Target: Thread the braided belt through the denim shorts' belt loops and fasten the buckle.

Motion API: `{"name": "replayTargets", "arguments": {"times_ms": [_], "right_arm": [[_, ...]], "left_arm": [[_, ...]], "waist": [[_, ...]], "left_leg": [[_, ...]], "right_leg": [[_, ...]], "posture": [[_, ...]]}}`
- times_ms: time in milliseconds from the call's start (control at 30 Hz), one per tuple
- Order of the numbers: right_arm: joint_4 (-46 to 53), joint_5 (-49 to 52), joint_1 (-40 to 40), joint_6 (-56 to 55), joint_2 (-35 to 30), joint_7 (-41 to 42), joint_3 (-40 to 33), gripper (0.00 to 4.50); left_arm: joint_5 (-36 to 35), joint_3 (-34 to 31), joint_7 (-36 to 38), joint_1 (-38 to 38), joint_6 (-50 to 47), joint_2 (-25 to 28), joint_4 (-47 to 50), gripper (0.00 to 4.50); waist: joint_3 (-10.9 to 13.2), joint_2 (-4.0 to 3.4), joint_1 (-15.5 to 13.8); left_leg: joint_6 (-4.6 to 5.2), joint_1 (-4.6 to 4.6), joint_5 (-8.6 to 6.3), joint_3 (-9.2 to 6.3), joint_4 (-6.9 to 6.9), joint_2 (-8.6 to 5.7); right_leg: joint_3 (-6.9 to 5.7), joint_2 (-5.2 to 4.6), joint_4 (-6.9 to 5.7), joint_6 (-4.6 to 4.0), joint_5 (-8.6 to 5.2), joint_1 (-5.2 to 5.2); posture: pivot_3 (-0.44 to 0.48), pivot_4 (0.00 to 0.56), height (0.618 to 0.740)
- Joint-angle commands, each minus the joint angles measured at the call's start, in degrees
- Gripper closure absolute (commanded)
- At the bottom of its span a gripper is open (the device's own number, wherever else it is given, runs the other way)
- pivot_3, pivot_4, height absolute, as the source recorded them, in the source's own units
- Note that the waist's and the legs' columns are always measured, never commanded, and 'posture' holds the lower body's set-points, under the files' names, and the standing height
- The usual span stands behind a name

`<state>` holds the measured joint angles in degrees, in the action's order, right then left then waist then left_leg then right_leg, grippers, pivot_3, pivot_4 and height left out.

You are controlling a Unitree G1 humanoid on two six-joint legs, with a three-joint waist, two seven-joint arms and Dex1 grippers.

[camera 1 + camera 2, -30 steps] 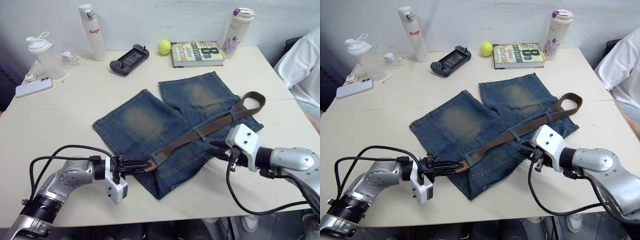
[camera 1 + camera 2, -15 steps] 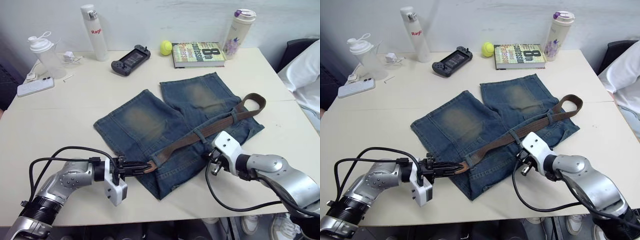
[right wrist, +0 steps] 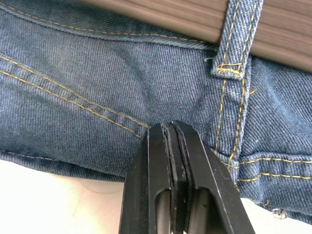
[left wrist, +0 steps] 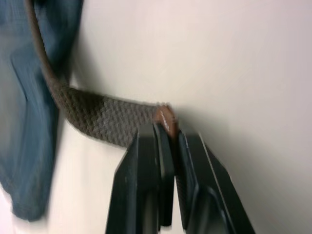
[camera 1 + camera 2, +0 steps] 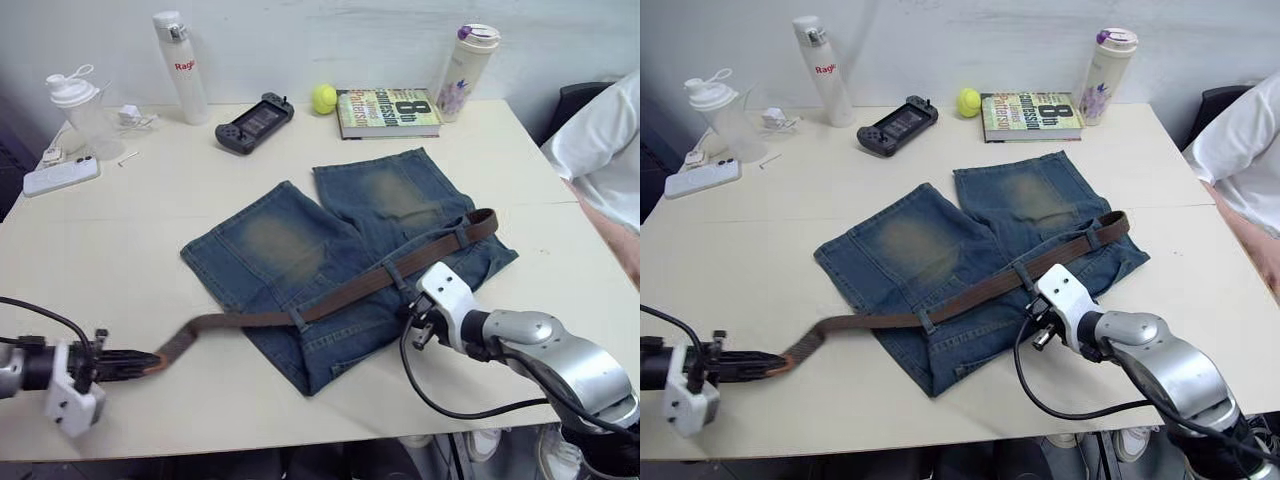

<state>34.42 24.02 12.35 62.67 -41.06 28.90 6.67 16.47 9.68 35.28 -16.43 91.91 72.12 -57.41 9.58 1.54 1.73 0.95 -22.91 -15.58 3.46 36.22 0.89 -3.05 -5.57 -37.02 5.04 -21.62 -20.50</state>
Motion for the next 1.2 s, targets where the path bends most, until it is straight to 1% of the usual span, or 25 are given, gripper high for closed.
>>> {"name": "replayTargets", "arguments": {"times_ms": [33, 67, 133, 200, 300, 367, 433, 500, 533, 633, 667, 700, 733, 800, 833, 867, 900, 967, 1000, 1033, 1067, 1100, 1133, 1167, 1200], "right_arm": [[-0.4, 0.2, -0.8, 1.8, 0.7, 0.1, 2.4, 4.45], [-0.4, 0.2, -0.7, 1.8, 0.7, 0.1, 2.4, 4.45], [-0.6, 0.2, -0.4, 1.9, 0.6, 0.1, 1.9, 4.45], [-0.8, -0.1, -0.2, 1.7, 0.5, -0.1, 1.8, 4.45], [-1.1, -0.3, 0.0, 1.7, 0.3, 0.0, 2.1, 4.45], [-1.4, -0.4, 0.3, 1.8, 0.7, -0.2, 2.2, 4.45], [-1.7, -0.8, 0.4, 1.6, 0.8, -0.3, 2.5, 4.45], [-1.9, -0.7, 0.5, 1.7, 1.1, -0.3, 2.3, 4.50], [-1.9, -0.7, 0.5, 1.7, 1.1, -0.2, 2.5, 4.50], [-2.2, -1.0, 0.6, 1.3, 1.1, -0.1, 2.9, 4.50], [-2.3, -1.1, 0.6, 1.1, 1.0, 0.1, 2.8, 4.50], [-2.5, -1.1, 0.7, 1.0, 0.9, 0.2, 2.8, 4.50], [-2.6, -1.2, 0.7, 0.8, 0.7, 0.4, 2.8, 4.50], [-3.2, -1.4, 0.7, 0.4, 0.5, 0.8, 2.8, 4.50], [-3.5, -1.6, 0.7, 0.1, 0.4, 1.1, 2.9, 4.50], [-3.7, -1.7, 0.9, 0.1, 0.4, 1.2, 2.9, 4.50], [-3.9, -1.7, 1.1, 0.0, 0.4, 1.4, 3.0, 4.50], [-4.2, -1.8, 1.7, 0.0, 0.5, 1.6, 3.2, 4.50], [-4.3, -1.9, 1.9, -0.5, 0.6, 1.7, 3.2, 4.50], [-4.5, -1.9, 2.0, -1.0, 0.8, 1.7, 3.1, 4.50], [-4.5, -1.7, 2.1, -1.3, 1.4, 1.7, 2.5, 4.50], [-4.2, -1.2, 2.4, -1.6, 2.0, 1.7, 1.7, 4.50], [-3.6, -0.4, 2.7, -1.8, 2.7, 1.8, 0.6, 4.50], [-3.0, 0.7, 3.0, -1.6, 3.5, 1.9, -0.9, 4.50], [-2.4, 1.8, 3.2, -2.0, 4.1, 2.2, -2.7, 4.50]], "left_arm": [[8.7, -1.1, -3.2, -3.0, -1.4, 1.4, -6.6, 4.50], [10.8, -1.0, -4.7, -3.7, -2.2, 1.7, -7.1, 4.50], [17.3, 0.2, -9.8, -4.1, -5.2, 3.5, -7.8, 4.50], [22.1, 1.7, -14.0, -4.0, -5.9, 4.9, -7.9, 4.50], [28.6, 3.8, -21.7, -4.9, -6.8, 5.9, -7.0, 4.50], [31.0, 4.8, -25.7, -5.6, -6.5, 6.0, -6.8, 4.50], [30.4, 5.2, -27.6, -6.6, -4.7, 5.4, -7.2, 4.50], [28.8, 5.5, -28.5, -7.7, -2.5, 4.8, -7.9, 3.58], [28.1, 5.9, -28.6, -8.3, -2.0, 4.7, -8.4, 3.33], [26.3, 5.9, -29.4, -10.0, -0.2, 4.6, -8.3, 2.08], [24.9, 6.5, -29.2, -10.4, 0.3, 4.7, -8.0, 1.79], [22.2, 8.0, -29.0, -10.7, 0.5, 4.9, -6.9, 1.26], [18.2, 9.9, -28.6, -11.2, 0.6, 5.1, -5.6, 0.93], [8.4, 15.9, -27.0, -12.7, 0.6, 5.9, -2.4, 0.93], [3.9, 20.0, -25.3, -13.0, 0.6, 7.1, -0.1, 0.93], [-2.5, 25.2, -23.2, -12.4, -0.1, 9.2, 4.0, 0.93], [-8.6, 28.8, -20.5, -11.3, -1.7, 11.0, 7.9, 0.93], [-30.6, 32.4, -10.8, -3.8, -14.0, 17.0, 28.5, 0.93], [-37.9, 33.5, -7.8, -1.5, -19.0, 19.1, 37.2, 0.93], [-43.6, 34.3, -5.5, 0.4, -22.7, 20.8, 44.4, 0.93], [-48.5, 33.5, -4.1, 2.2, -26.7, 21.6, 50.2, 0.93], [-55.2, 32.5, -2.8, 4.4, -32.7, 22.3, 57.4, 0.93], [-60.2, 31.0, -2.0, 6.3, -37.5, 22.4, 63.2, 0.93], [-62.9, 29.5, -1.9, 7.8, -41.6, 21.9, 67.3, 0.93], [-64.0, 28.1, -1.9, 8.8, -45.0, 20.6, 70.1, 0.93]], "waist": [[0.0, 0.03, 0.0], [0.0, 0.03, 0.0], [0.0, 0.03, 0.1], [0.0, 0.06, 0.1], [0.0, 0.04, 0.1], [0.0, 0.03, 0.1], [0.0, 0.03, 0.0], [-0.1, 0.08, -0.1], [-0.1, 0.12, 0.0], [-0.2, 0.24, 0.0], [-0.2, 0.25, 0.0], [-0.2, 0.26, 0.0], [-0.2, 0.26, 0.0], [-0.2, 0.31, 0.0], [-0.2, 0.39, 0.0], [-0.2, 0.46, 0.0], [-0.2, 0.50, 0.1], [-0.2, 0.47, 0.3], [-0.1, 0.51, 0.8], [-0.1, 0.49, 1.3], [-0.1, 0.44, 1.4], [0.0, 0.35, 1.3], [0.0, 0.34, 1.3], [0.0, 0.34, 1.3], [0.0, 0.27, 1.3]], "left_leg": [[0.00, 0.02, 0.00, 0.03, -0.01, 0.00], [0.00, 0.03, 0.00, 0.06, -0.01, 0.02], [-0.01, 0.14, 0.00, 0.16, -0.05, 0.03], [-0.01, 0.22, 0.00, 0.24, -0.09, 0.05], [-0.03, 0.42, -0.01, 0.42, -0.21, 0.05], [-0.07, 0.53, -0.04, 0.48, -0.23, 0.05], [-0.08, 0.55, -0.04, 0.50, -0.22, 0.06], [-0.08, 0.55, -0.04, 0.50, -0.20, 0.06], [-0.08, 0.54, -0.04, 0.50, -0.19, 0.06], [-0.10, 0.54, -0.06, 0.50, -0.19, 0.07], [-0.10, 0.53, -0.06, 0.50, -0.19, 0.06], [-0.10, 0.53, -0.07, 0.51, -0.19, 0.06], [-0.08, 0.54, -0.09, 0.51, -0.18, 0.05], [-0.05, 0.54, -0.11, 0.51, -0.16, 0.01], [-0.05, 0.53, -0.11, 0.50, -0.14, 0.02], [-0.05, 0.53, -0.11, 0.48, -0.13, 0.02], [-0.05, 0.52, -0.11, 0.48, -0.11, 0.02], [-0.08, 0.52, -0.13, 0.47, -0.11, 0.02], [-0.04, 0.54, -0.16, 0.50, -0.10, 0.01], [-0.09, 0.49, -0.15, 0.50, -0.08, 0.05], [-0.30, 0.50, -0.06, 0.41, -0.03, 0.03], [-0.25, 0.56, -0.09, 0.37, 0.03, -0.03], [-0.22, 0.62, -0.09, 0.33, 0.05, -0.04], [-0.20, 0.70, -0.10, 0.29, 0.08, -0.05], [-0.06, 0.73, -0.18, 0.29, 0.07, -0.05]], "right_leg": [[-0.02, 0.01, -0.04, 0.00, 0.00, -0.01], [-0.06, 0.01, -0.07, 0.00, 0.00, -0.04], [-0.11, -0.02, -0.15, 0.00, 0.00, -0.04], [-0.13, -0.04, -0.39, 0.00, 0.00, -0.05], [-0.14, -0.09, -0.40, 0.00, 0.00, -0.05], [-0.18, -0.14, -0.40, 0.01, -0.01, -0.03], [-0.18, -0.15, -0.41, 0.00, -0.01, -0.03], [-0.24, -0.19, -0.45, 0.00, -0.01, -0.03], [-0.32, -0.22, -0.46, 0.00, -0.01, -0.04], [-0.65, -0.36, -0.46, -0.01, -0.01, -0.05], [-0.72, -0.41, -0.46, -0.01, -0.01, -0.05], [-0.82, -0.45, -0.45, -0.01, -0.01, -0.05], [-0.90, -0.50, -0.46, -0.01, -0.01, -0.05], [-1.17, -0.67, -0.48, -0.01, -0.01, -0.05], [-1.28, -0.72, -0.50, -0.01, -0.01, -0.04], [-1.36, -0.75, -0.49, -0.02, -0.01, -0.04], [-1.39, -0.76, -0.49, -0.02, -0.01, -0.03], [-1.40, -0.77, -0.47, -0.02, -0.01, -0.02], [-1.40, -0.79, -0.47, -0.02, -0.01, 0.02], [-1.41, -0.78, -0.54, -0.03, -0.01, -0.01], [-1.37, -0.79, -0.50, -0.03, -0.01, 0.14], [-1.32, -0.82, -0.32, -0.03, -0.01, 0.39], [-1.36, -0.80, 0.15, -0.03, -0.01, 0.60], [-1.38, -0.80, 0.14, -0.03, -0.01, 0.70], [-1.38, -0.75, 0.17, -0.03, -0.01, 0.75]], "posture": [[0.000, 0.150, 0.740], [0.000, 0.150, 0.740], [0.000, 0.150, 0.740], [0.000, 0.150, 0.740], [0.000, 0.150, 0.740], [0.000, 0.150, 0.740], [0.000, 0.150, 0.740], [0.000, 0.150, 0.740], [0.000, 0.150, 0.740], [0.000, 0.150, 0.740], [0.000, 0.150, 0.740], [0.000, 0.150, 0.740], [0.000, 0.150, 0.740], [0.000, 0.150, 0.740], [0.000, 0.150, 0.740], [0.000, 0.150, 0.740], [0.000, 0.150, 0.740], [0.000, 0.150, 0.740], [0.000, 0.150, 0.740], [0.000, 0.150, 0.740], [0.000, 0.150, 0.740], [0.000, 0.150, 0.740], [0.000, 0.150, 0.740], [0.000, 0.150, 0.740], [0.000, 0.150, 0.740]]}}
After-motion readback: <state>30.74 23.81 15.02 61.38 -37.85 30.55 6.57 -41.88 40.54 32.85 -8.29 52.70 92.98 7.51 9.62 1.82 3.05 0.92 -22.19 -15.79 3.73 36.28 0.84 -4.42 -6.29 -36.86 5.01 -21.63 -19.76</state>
